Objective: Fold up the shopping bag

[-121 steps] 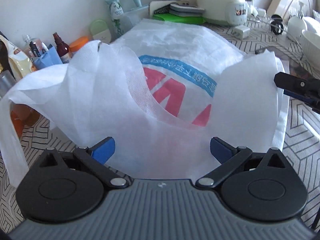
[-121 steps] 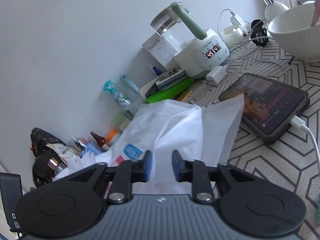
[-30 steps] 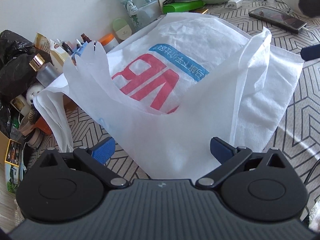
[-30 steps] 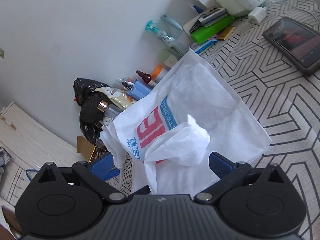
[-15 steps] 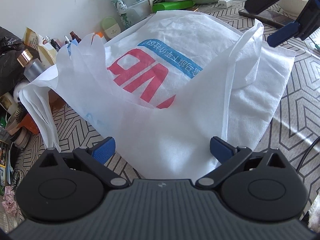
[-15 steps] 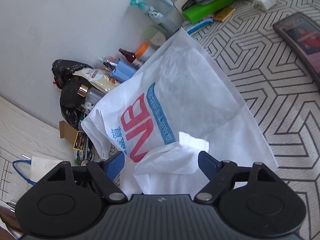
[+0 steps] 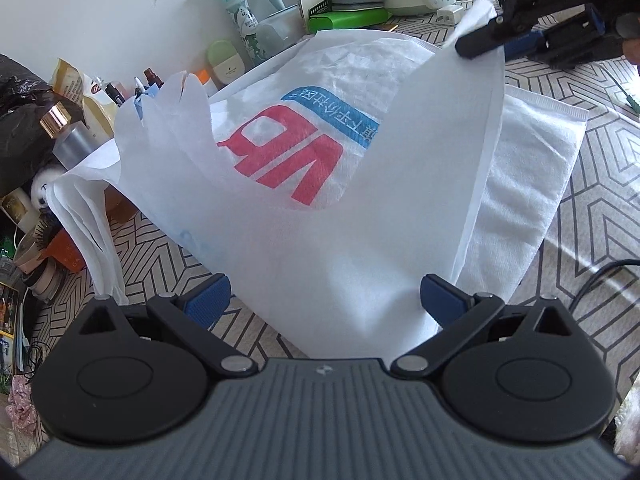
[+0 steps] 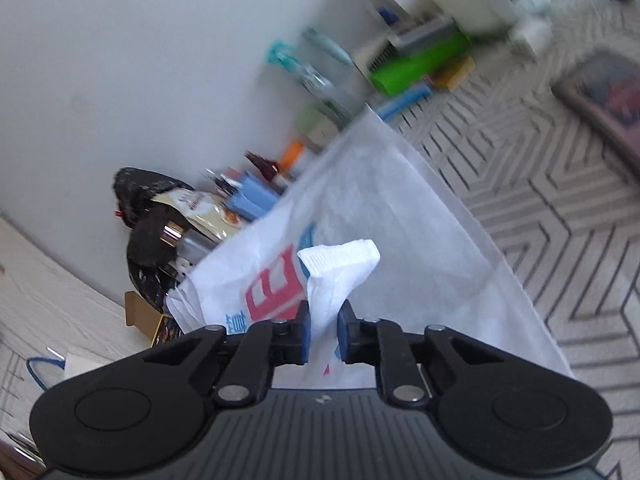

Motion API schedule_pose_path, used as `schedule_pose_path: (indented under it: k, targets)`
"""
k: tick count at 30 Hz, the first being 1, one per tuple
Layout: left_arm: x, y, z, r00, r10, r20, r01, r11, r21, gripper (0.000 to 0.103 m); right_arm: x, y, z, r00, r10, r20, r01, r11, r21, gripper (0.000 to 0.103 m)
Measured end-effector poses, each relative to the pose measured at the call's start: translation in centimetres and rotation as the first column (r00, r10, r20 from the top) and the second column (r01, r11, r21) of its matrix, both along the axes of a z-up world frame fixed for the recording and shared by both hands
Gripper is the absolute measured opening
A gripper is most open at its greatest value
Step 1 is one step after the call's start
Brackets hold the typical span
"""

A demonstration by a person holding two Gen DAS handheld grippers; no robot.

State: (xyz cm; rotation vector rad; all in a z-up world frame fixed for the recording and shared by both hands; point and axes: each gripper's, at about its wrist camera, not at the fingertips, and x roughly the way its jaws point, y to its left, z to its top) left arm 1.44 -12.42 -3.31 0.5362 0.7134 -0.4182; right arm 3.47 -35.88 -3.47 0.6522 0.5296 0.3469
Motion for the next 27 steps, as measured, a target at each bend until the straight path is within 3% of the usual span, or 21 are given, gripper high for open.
schedule_pose_path:
  k: [2,9,14,17,23,27]
  targets:
    - [0.0,-0.1,0.3,1.0,-0.006,0.007,0.006,1.0,-0.004,0.103,-1.8,0.7,0.3,0.996,-0.039,0.074,0.047,0.993,-0.108,0.014]
    - [0.1,-0.9,0.1,0.999,-0.04,0.008,0.04,0.998,0.048,0.103,-4.2,-0.4,-3.0,0.991,-0.126,-0.046,0.12,0.986,-0.115,0.014]
    - [0.4,0.9,2.1,0.992,-0.107,-0.063,0.101,0.991,-0.086,0.103,-3.9,-0.3,-3.4,0.987,-0.157,-0.024,0.148,0.964,-0.22,0.014]
    - [1.9,1.5,2.3,0.985,-0.106,-0.136,0.083,0.983,-0.164,0.103,-3.5,-0.1,-3.8,0.986,-0.169,-0.013,0.158,0.947,-0.28,0.015]
    - [3.6,0.3,-1.1,0.981,-0.07,-0.179,0.065,0.997,-0.03,0.103,-2.5,0.1,-4.7,0.981,-0.195,0.001,0.18,0.901,-0.396,0.016]
    - [3.4,1.1,-1.5,0.978,-0.075,-0.193,0.066,0.997,-0.049,0.103,-2.2,0.2,-4.3,0.981,-0.195,0.005,0.176,0.875,-0.452,0.025]
